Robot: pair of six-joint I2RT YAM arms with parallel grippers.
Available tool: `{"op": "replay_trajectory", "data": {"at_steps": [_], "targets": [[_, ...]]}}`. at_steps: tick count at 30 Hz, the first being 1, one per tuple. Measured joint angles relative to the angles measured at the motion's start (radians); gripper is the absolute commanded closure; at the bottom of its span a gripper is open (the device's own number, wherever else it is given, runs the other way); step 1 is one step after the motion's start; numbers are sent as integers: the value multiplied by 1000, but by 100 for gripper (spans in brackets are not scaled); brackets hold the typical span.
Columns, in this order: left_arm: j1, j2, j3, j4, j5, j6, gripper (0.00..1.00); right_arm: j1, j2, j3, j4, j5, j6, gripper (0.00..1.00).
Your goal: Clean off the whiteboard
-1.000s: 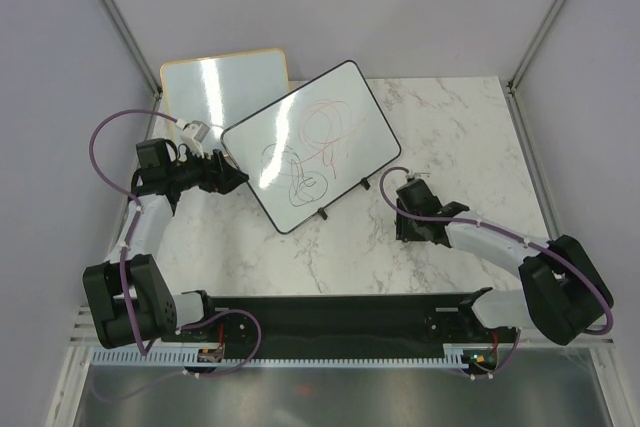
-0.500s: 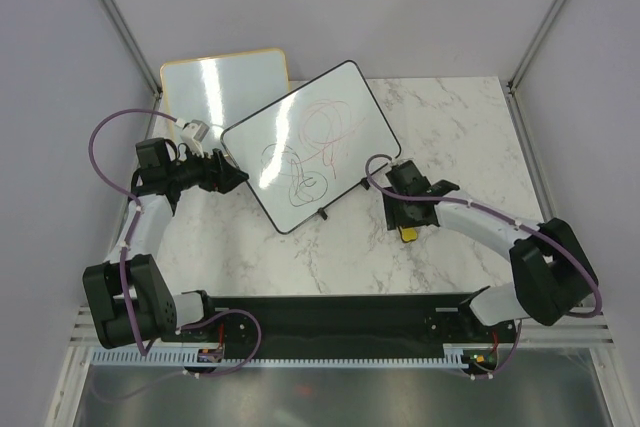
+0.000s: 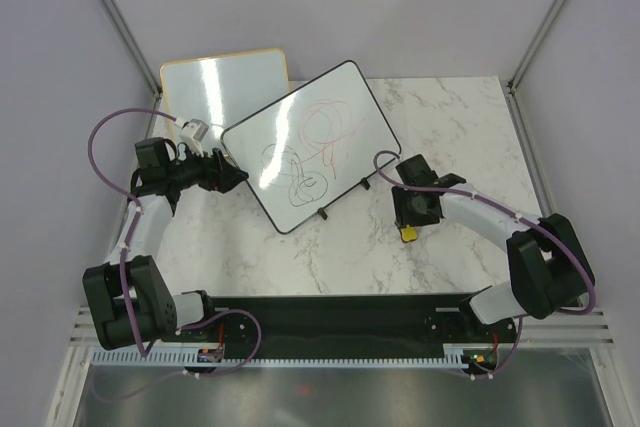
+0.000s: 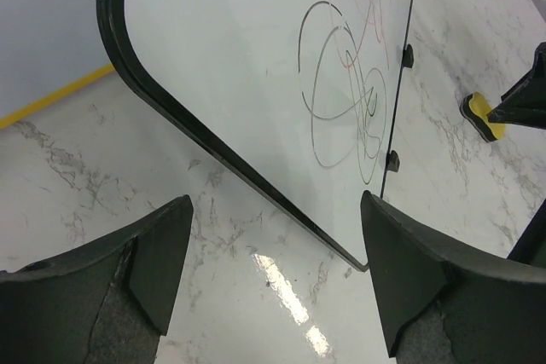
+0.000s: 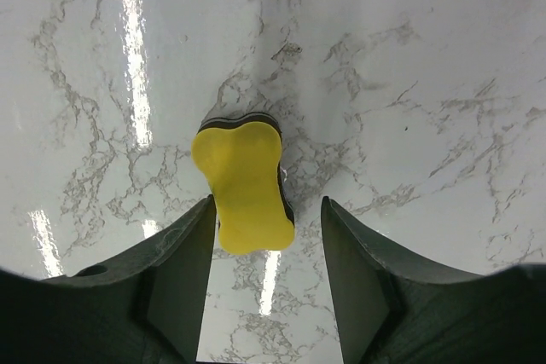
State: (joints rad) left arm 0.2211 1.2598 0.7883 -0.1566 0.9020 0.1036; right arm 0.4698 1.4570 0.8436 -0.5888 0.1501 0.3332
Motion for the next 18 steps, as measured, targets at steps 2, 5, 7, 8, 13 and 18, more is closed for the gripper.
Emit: {"op": "replay_trajectory", "data": {"at_steps": [2, 5, 7, 8, 13, 18], "targets": [[0, -2, 0, 2, 1, 0, 14, -19, 0, -1, 5, -21, -9, 41], [0, -5, 0, 2, 3, 0, 13, -36, 2, -1, 8, -46, -23, 41], [0, -8, 0, 3, 7, 0, 14, -37, 9, -1, 12, -61, -27, 42], [0, -8, 0, 3, 9, 0, 14, -37, 14, -1, 13, -70, -31, 42], [0, -11, 0, 7, 17, -1, 14, -37, 24, -3, 15, -106, -39, 42], [0, -12, 0, 11, 17, -1, 14, -37, 25, -3, 20, -107, -42, 47]]}}
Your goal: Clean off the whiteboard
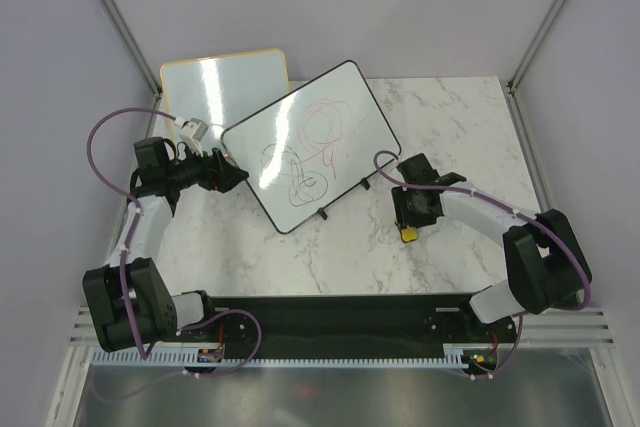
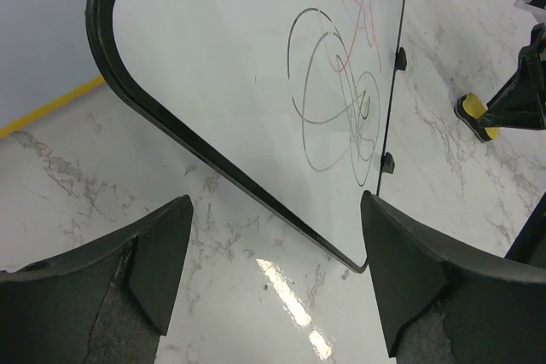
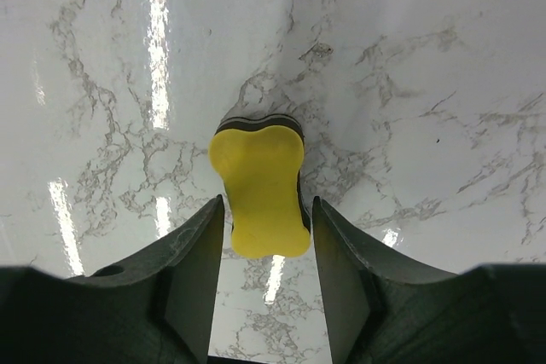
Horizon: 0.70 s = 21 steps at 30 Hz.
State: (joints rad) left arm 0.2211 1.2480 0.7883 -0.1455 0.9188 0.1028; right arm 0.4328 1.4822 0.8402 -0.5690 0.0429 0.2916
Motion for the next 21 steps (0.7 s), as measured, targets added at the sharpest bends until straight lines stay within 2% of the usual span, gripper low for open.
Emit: {"op": "replay_trajectory", "data": {"at_steps": [5, 8, 12, 21], "targets": [[0, 0, 0, 1, 0, 0, 14, 0, 31, 0, 5, 6, 0, 46], [0, 0, 0, 3, 0, 0, 14, 0, 47, 0, 4, 11, 0, 53], [0, 0, 0, 6, 0, 0, 14, 0, 47, 0, 10, 17, 2, 55], [0, 0, 0, 6, 0, -1, 14, 0, 44, 0, 12, 18, 0, 46]]}}
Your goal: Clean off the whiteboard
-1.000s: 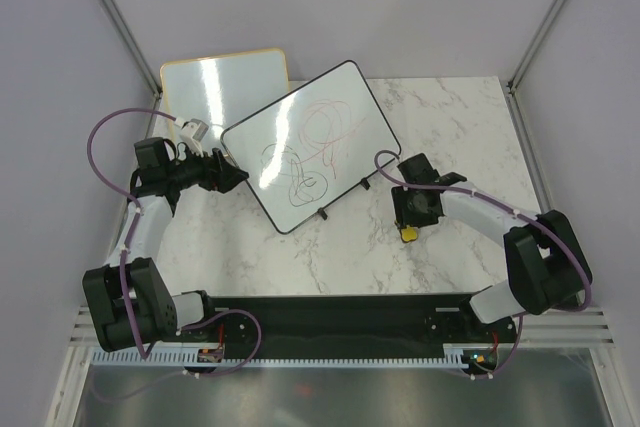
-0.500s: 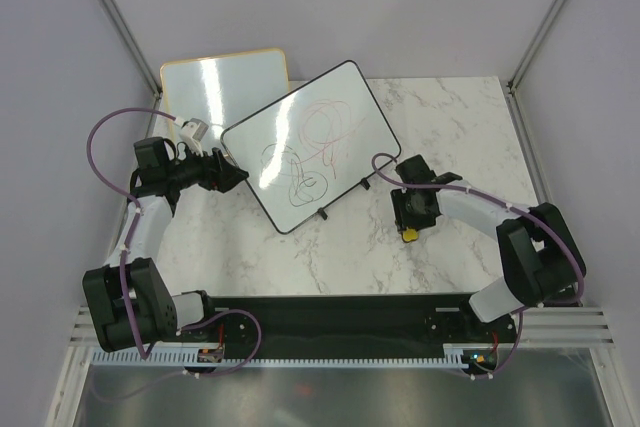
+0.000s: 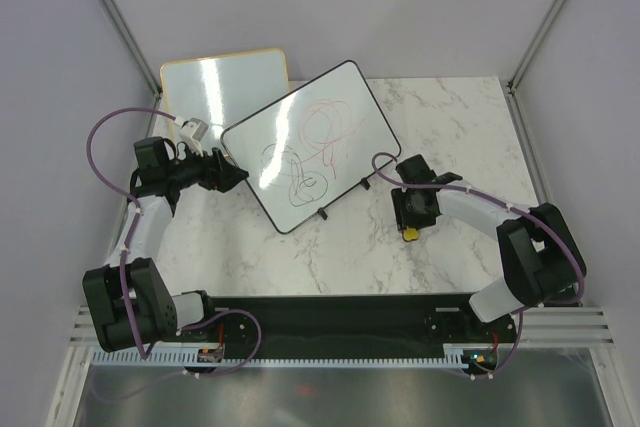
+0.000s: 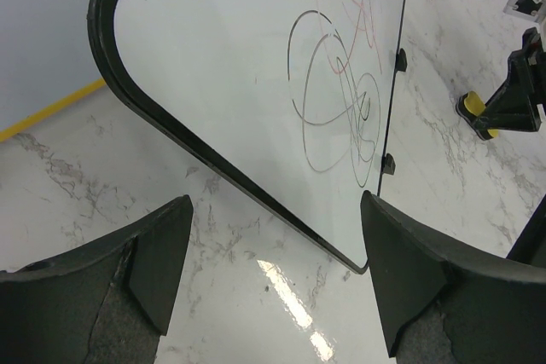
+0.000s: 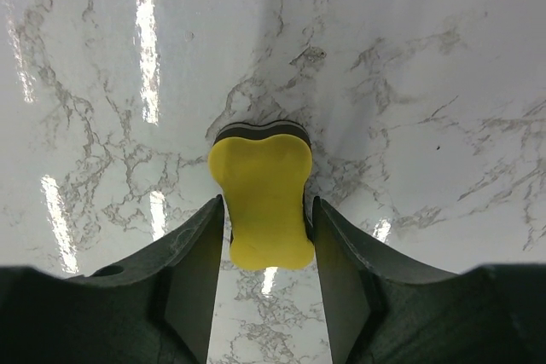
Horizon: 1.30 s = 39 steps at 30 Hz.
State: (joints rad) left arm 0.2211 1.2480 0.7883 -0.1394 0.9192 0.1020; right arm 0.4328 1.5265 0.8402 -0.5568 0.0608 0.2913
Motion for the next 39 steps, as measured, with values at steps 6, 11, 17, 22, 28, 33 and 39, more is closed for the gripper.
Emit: {"op": "replay_trajectory", "data": {"at_steps": [6, 11, 17, 22, 28, 33, 39], "targets": [[0, 0, 0, 0, 1, 0, 14, 0, -20, 0, 0, 16, 0, 50], [0, 0, 0, 2, 5, 0, 14, 0, -34, 0, 0, 26, -1, 50], [0, 0, 0, 8, 6, 0, 14, 0, -33, 0, 0, 26, -1, 49], [0, 1, 0, 8, 6, 0, 14, 0, -32, 0, 0, 25, -1, 50], [0, 2, 0, 8, 6, -1, 14, 0, -21, 0, 0, 23, -1, 49], [0, 2, 0, 8, 6, -1, 14, 0, -14, 0, 0, 24, -1, 55], [0, 3, 0, 8, 5, -2, 15, 0, -15, 0, 1, 25, -8, 81]]}}
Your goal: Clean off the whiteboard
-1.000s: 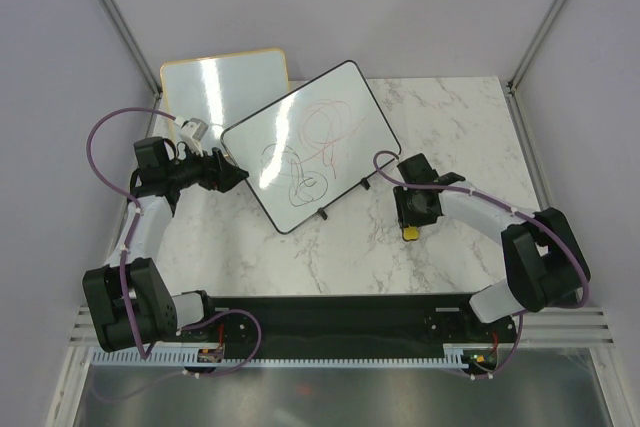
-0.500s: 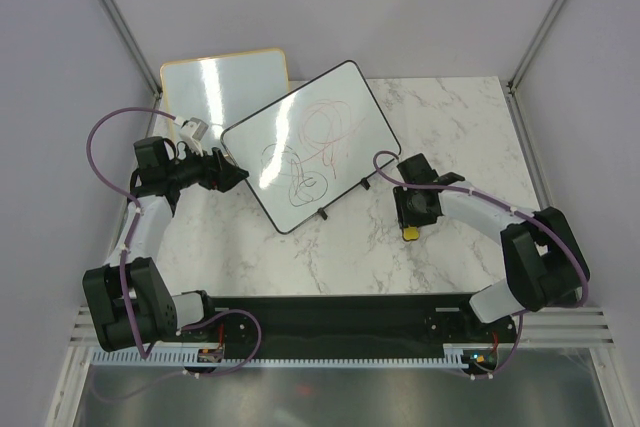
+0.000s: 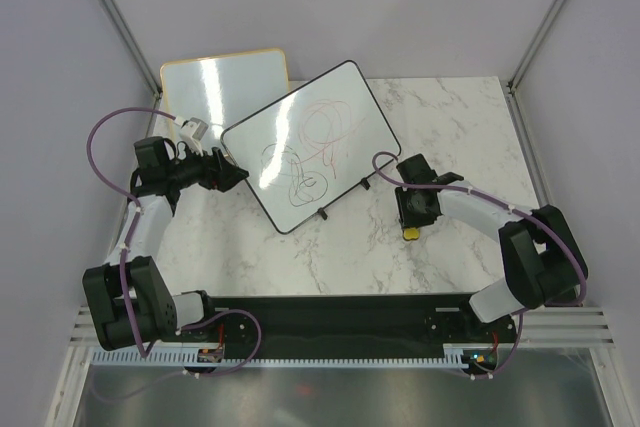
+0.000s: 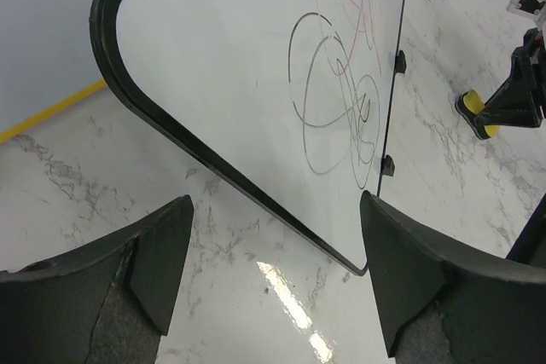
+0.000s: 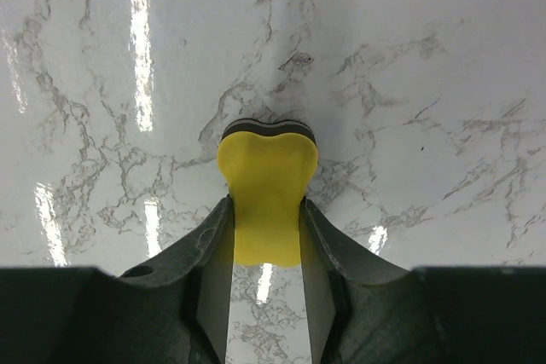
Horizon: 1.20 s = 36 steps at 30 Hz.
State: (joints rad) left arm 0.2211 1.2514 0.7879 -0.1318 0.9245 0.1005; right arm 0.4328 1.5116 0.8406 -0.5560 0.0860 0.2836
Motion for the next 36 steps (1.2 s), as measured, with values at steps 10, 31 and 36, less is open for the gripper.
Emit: {"op": "replay_trajectory", "data": {"at_steps": [10, 31, 36], "targets": [[0, 47, -10, 47, -31, -37, 24, 0, -92, 0, 11, 9, -25, 100], [0, 270, 17, 249, 205, -127, 91, 1, 219, 538, 483, 18, -230, 100], [1, 279, 70, 156, 279, -153, 98, 25, 388, 678, 547, 34, -262, 100]]}}
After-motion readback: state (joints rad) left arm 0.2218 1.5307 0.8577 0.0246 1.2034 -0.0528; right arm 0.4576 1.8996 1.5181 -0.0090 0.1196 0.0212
